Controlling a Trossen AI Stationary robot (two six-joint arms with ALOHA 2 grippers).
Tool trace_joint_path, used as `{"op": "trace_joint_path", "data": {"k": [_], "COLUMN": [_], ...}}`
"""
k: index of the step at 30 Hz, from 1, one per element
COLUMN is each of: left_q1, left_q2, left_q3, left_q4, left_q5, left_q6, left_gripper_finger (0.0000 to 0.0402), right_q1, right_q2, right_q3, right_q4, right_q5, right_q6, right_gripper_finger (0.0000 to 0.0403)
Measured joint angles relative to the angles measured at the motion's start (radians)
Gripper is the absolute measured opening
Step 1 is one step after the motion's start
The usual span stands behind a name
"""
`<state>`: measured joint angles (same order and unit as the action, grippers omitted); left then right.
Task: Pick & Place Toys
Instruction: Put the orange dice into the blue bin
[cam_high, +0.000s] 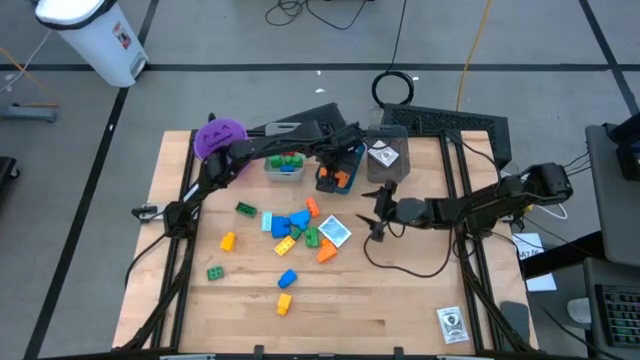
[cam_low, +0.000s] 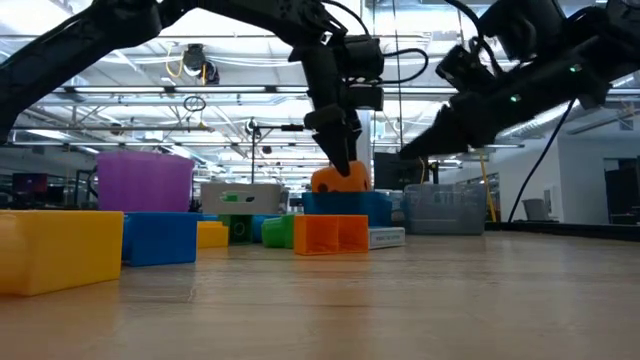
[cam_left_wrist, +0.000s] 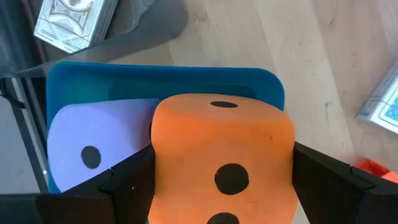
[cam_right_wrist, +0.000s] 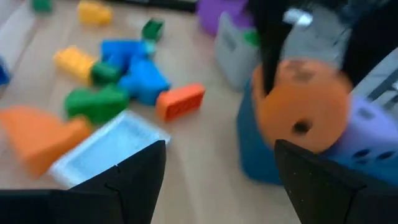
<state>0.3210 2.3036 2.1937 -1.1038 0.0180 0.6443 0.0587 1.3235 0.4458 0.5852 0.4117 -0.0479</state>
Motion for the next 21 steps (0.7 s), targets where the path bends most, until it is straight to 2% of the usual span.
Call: {"op": "trace_joint_path", "data": {"k": [3,7,14,17,21], "left_q1": [0.000,0.000,0.000,0.001,0.002], "left_q2": [0.001,0.001,0.001,0.001,0.001], "left_q3": [0.000,0.000,0.000,0.000,0.000], "left_q4": [0.001,0.005,0.011,0.014,0.015], "left_q5": [0.008,0.009,0.012,0.012,0.027], "left_q6": [-0.001,-0.006,-0.015,-0.025,-0.025], "left_gripper_finger": [0.0318,0.0321,0.0342,0.0348,0.0351], "right_q1": [-0.055,-0.165,-0.339,-0.367,-0.379], "right_q2": [0.000,0.000,0.021,0.061,0.142], "right_q3": [0.000,0.000,0.000,0.000,0.000], "right_q4": [0.067,0.116,0.218,0.302,0.410], "right_q5": [-0.014,-0.123,-0.321,-0.386,-0.420], "right_q6": [-0.006,0.015,0.073,0.070,0.054], "right_gripper_finger": [0.0283,0.0257,0.0160,0.0117,0.0068]}}
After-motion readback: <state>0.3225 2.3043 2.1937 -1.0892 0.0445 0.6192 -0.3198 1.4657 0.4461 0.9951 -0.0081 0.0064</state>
